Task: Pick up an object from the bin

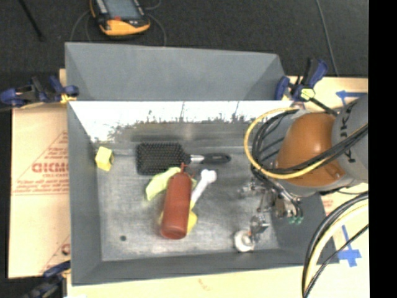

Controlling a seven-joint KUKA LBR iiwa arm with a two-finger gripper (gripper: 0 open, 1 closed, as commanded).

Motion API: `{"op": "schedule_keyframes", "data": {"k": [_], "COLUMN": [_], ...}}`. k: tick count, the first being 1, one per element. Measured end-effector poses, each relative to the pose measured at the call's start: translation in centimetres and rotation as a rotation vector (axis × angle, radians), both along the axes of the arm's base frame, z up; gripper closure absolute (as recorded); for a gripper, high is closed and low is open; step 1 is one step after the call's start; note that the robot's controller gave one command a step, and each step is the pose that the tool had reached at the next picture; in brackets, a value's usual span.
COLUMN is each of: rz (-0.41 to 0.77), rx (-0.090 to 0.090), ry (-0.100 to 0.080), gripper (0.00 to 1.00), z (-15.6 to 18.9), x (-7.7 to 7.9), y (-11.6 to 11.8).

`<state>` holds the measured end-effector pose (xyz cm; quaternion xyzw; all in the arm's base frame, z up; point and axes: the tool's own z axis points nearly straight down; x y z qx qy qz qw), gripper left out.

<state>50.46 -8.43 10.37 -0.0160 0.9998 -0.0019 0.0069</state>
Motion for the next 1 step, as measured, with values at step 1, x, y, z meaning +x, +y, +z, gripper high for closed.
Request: {"op": "schedule_keyframes", "data": {"k": [1], "rz": [0.013], "rx": [-0.004], "ry": [-0.003], "gripper": [0.0], "z": [-2.84], "x": [-0.44], "y": [-2.35]}}
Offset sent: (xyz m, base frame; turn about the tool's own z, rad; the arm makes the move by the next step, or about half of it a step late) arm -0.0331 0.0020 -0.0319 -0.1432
